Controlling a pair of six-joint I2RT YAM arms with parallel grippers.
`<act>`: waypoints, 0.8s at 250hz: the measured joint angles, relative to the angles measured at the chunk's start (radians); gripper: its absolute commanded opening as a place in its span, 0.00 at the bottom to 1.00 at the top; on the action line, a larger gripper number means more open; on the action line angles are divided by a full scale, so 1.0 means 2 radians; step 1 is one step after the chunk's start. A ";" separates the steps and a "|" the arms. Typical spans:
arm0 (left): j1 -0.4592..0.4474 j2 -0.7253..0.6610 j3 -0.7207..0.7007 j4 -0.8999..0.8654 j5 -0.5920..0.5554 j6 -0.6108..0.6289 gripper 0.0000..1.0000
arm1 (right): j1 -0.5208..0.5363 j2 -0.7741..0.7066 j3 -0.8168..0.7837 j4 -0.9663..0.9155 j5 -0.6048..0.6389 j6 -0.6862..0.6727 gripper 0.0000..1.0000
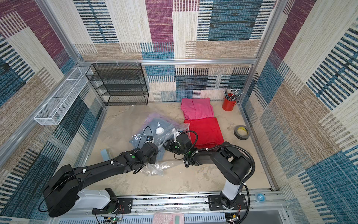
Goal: Take the trousers out of the vacuum bag
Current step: Take out the trousers from the vacuum bag.
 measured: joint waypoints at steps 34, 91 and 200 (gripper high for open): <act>0.006 -0.002 -0.002 0.014 0.000 0.005 0.00 | -0.010 -0.028 -0.005 -0.029 0.002 -0.009 0.00; 0.008 0.005 0.001 0.017 -0.003 0.010 0.00 | -0.017 0.005 0.046 -0.052 -0.017 -0.012 0.00; 0.031 0.043 0.039 -0.004 -0.015 0.016 0.00 | -0.011 0.000 0.053 -0.070 -0.028 -0.009 0.00</act>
